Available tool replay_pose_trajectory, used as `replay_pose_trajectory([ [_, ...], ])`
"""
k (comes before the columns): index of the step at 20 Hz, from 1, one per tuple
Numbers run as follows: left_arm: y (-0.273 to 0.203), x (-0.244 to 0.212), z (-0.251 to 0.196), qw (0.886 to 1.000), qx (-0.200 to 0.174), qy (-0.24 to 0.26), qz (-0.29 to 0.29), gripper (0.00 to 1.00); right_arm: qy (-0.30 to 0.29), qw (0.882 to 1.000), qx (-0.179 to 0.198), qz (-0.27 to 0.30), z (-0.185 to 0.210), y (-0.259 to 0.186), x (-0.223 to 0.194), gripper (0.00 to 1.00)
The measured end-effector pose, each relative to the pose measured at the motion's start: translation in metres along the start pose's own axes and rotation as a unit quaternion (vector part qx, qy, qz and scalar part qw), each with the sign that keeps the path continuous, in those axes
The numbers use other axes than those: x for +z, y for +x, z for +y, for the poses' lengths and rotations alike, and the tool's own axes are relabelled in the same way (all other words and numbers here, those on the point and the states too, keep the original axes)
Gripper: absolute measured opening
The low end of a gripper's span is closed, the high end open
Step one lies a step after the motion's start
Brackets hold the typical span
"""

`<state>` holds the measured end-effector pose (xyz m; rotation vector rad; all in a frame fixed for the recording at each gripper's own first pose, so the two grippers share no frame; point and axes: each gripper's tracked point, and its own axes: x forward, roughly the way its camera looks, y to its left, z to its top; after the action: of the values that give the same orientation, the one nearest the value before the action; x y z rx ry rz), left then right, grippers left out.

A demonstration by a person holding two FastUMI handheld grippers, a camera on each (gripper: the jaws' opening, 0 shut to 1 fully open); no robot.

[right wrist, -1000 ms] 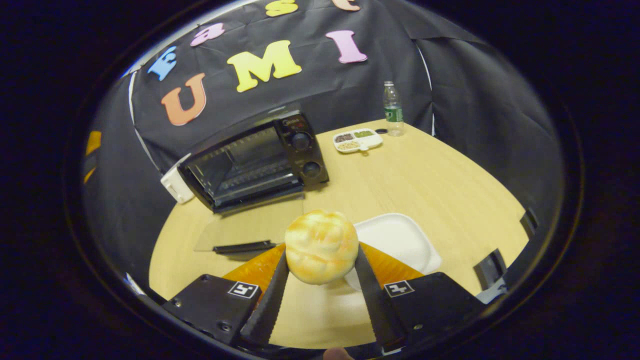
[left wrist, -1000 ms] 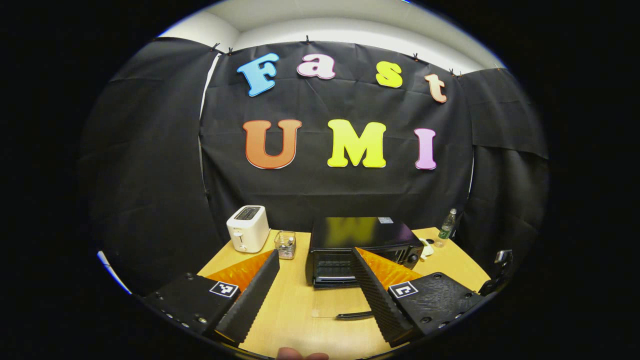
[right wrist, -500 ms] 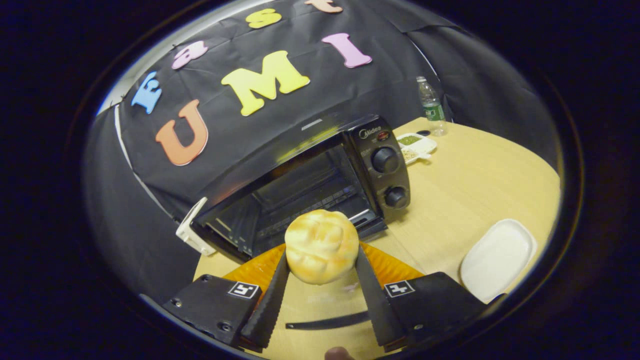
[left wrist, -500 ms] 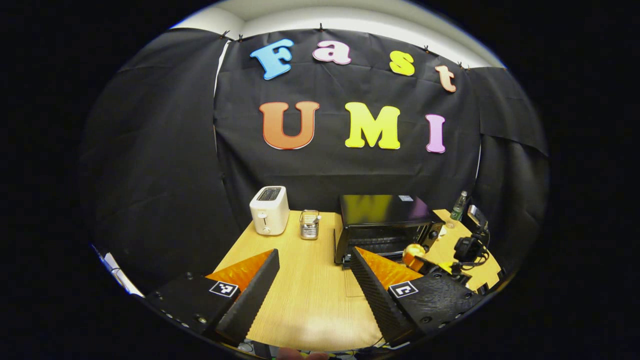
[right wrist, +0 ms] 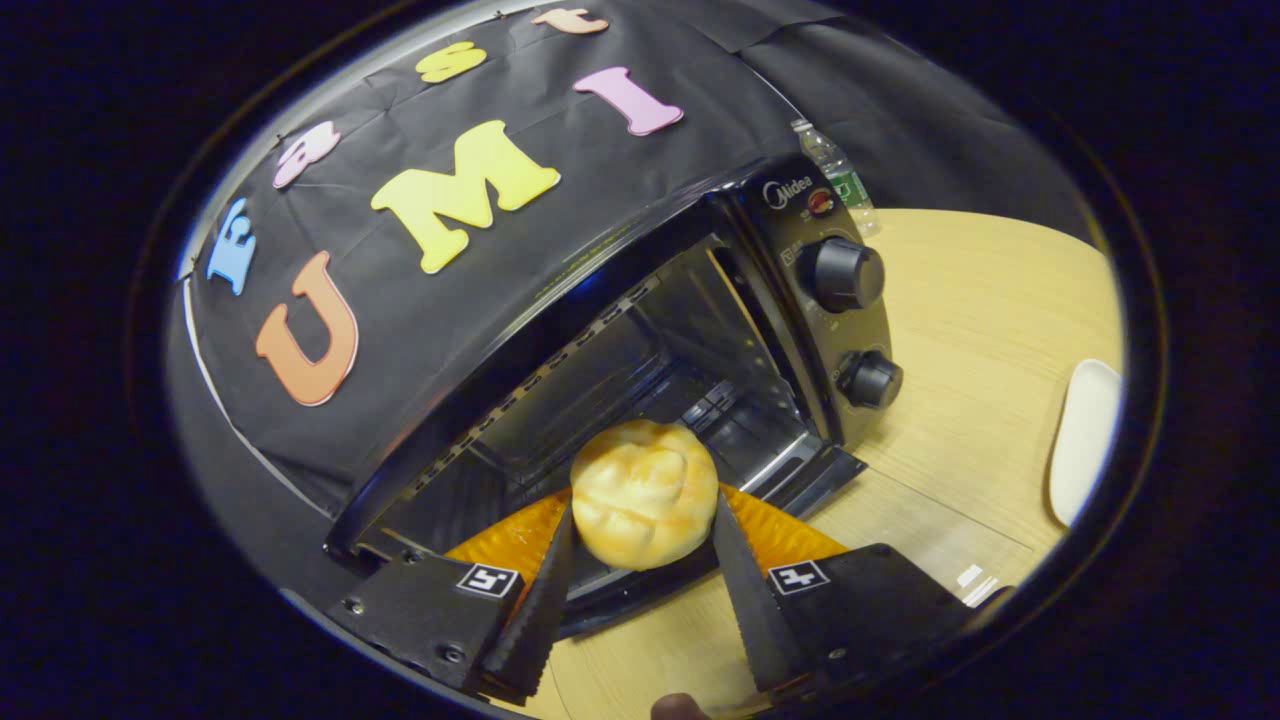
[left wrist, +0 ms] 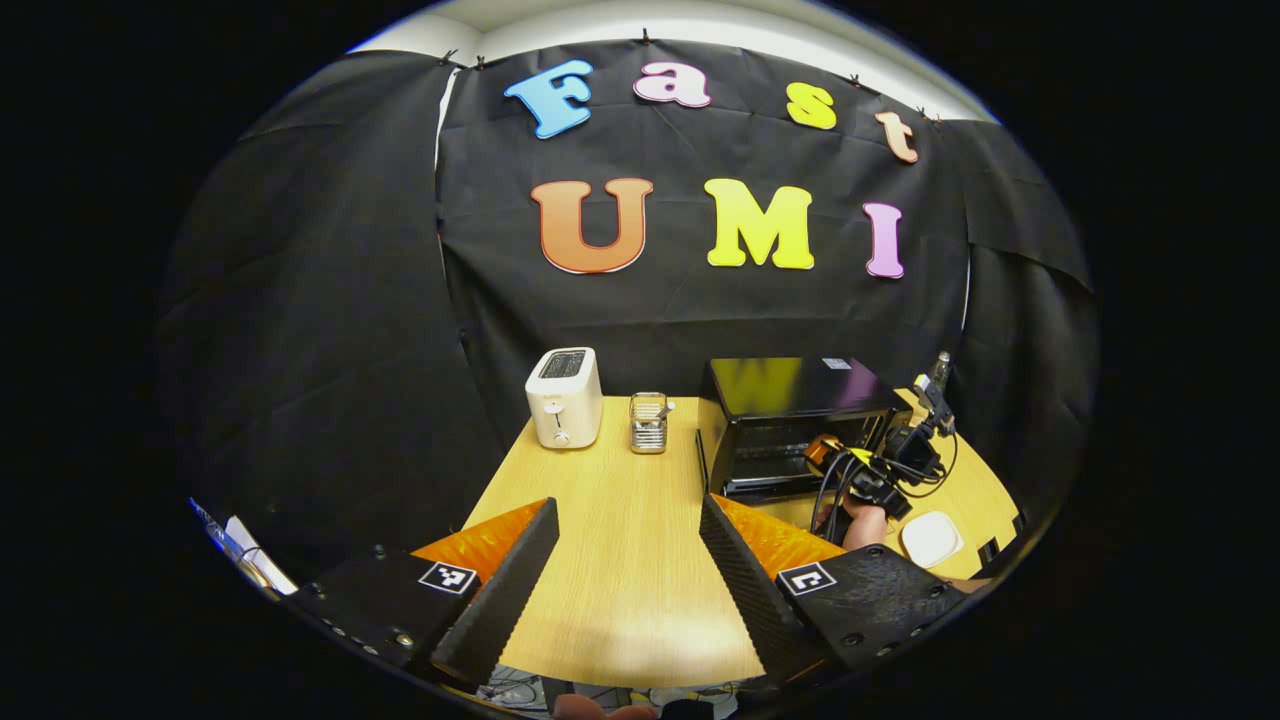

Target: Open the electric oven with the left hand, put the food in, and close the electric oven.

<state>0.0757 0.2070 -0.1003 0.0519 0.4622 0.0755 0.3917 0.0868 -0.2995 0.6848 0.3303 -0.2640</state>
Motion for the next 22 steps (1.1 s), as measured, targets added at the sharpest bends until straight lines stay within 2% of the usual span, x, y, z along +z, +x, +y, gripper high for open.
replay_pose_trajectory([
  [5, -0.003, -0.012, 0.006, 1.000, -0.006, 0.008, 0.018, 0.94, -0.029, 0.999, -0.011, -0.008, 0.001, 0.031, 0.002, 0.75],
  [7, -0.004, -0.012, 0.009, 1.000, -0.006, 0.008, 0.018, 0.94, -0.046, 0.999, -0.006, -0.007, 0.005, 0.035, 0.001, 0.78],
  [10, -0.004, -0.011, 0.009, 1.000, -0.005, 0.004, 0.018, 0.94, -0.057, 0.998, -0.005, -0.004, 0.004, 0.034, -0.001, 0.88],
  [13, -0.004, -0.013, 0.003, 1.000, -0.011, -0.002, 0.022, 0.94, -0.056, 0.998, -0.001, -0.002, 0.007, 0.027, 0.001, 0.93],
  [16, -0.005, -0.010, -0.003, 1.000, -0.014, -0.005, 0.021, 0.94, -0.054, 0.998, 0.006, 0.009, 0.009, 0.013, -0.001, 0.93],
  [21, -0.009, -0.008, -0.016, 1.000, -0.018, -0.021, 0.015, 0.94, -0.056, 0.998, 0.022, 0.030, 0.005, -0.029, -0.007, 0.92],
  [22, -0.008, -0.010, -0.020, 0.999, -0.020, -0.025, 0.014, 0.94, -0.059, 0.997, 0.024, 0.034, 0.000, -0.037, -0.008, 0.94],
])
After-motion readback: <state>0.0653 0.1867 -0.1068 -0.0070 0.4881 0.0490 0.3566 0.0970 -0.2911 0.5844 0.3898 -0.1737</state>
